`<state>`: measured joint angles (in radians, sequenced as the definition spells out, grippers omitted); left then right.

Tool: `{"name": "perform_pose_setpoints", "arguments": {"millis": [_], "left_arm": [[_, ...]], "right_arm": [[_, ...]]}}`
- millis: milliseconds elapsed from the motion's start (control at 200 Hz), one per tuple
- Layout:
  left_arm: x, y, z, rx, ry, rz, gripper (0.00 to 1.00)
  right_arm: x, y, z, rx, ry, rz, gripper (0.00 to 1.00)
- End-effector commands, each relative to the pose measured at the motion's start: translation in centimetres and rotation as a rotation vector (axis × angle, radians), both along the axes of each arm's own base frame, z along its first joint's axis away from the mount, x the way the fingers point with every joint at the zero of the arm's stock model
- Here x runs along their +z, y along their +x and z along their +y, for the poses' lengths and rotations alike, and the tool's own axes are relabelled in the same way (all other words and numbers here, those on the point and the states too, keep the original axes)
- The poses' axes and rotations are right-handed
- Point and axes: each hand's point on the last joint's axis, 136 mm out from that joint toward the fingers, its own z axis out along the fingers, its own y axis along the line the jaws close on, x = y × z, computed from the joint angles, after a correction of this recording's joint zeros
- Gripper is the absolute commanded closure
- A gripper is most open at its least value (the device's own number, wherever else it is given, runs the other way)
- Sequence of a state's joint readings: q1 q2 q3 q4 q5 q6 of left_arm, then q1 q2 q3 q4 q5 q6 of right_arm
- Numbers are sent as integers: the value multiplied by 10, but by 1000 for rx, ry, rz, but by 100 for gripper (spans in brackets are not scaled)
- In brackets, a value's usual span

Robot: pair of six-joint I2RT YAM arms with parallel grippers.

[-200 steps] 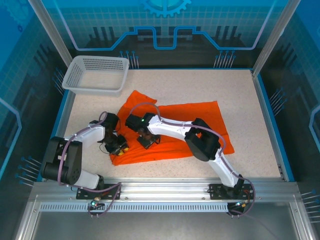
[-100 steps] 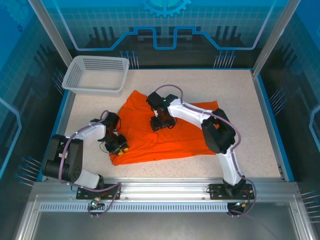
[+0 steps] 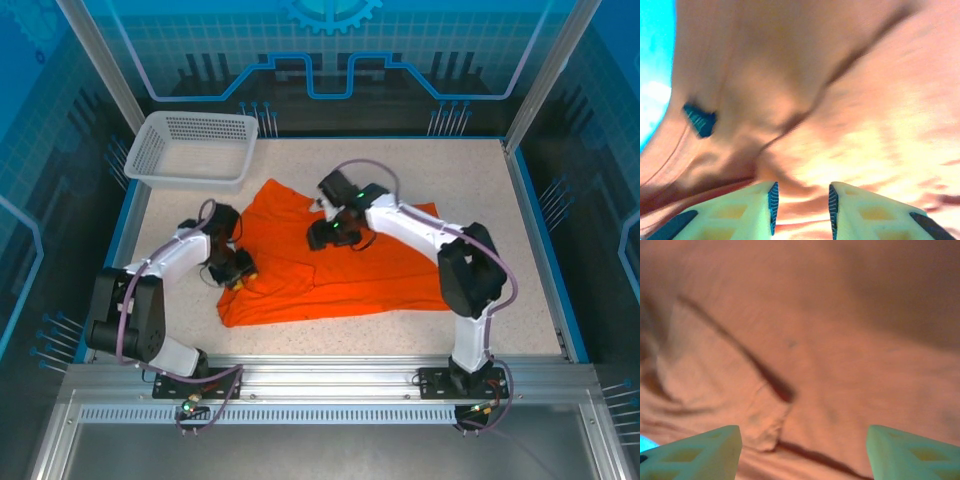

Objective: Fold and stack the t-shirts

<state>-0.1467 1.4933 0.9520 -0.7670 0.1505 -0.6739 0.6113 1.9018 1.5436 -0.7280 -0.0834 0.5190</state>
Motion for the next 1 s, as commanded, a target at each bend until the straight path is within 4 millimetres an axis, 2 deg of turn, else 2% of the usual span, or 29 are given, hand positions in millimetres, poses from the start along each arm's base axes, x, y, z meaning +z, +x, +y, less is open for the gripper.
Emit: {"name": "perform_pose_setpoints", "arguments": {"millis": [0,80,180,265,380,540,665,865,995], "left_arm": [[54,46,-1,-13,11,-160,58],[79,83,-6,-40,17,-253,50],[91,131,-13,-102,66,-321,42],[86,170,-19,-160,132,-346,36],[66,220,-30,-212,154,-345,30],[32,276,-35,-252,207,-341,28],[7,307,-28,-265,282,-345,29],[-11,339,-21,-309,385,-408,33],[-23,346,-19,-340,403,-425,33]], "right_arm": [[13,35,-76,-298,21,22,30],[7,57,-129,-484,38,46,29],[-2,79,-191,-667,43,55,29],[-13,97,-227,-724,22,67,28],[-28,118,-259,-732,-37,93,28],[-41,141,-276,-760,-12,95,28],[-53,151,-278,-742,-5,103,28],[-60,165,-272,-694,30,79,32],[-64,170,-269,-678,44,76,33]]}}
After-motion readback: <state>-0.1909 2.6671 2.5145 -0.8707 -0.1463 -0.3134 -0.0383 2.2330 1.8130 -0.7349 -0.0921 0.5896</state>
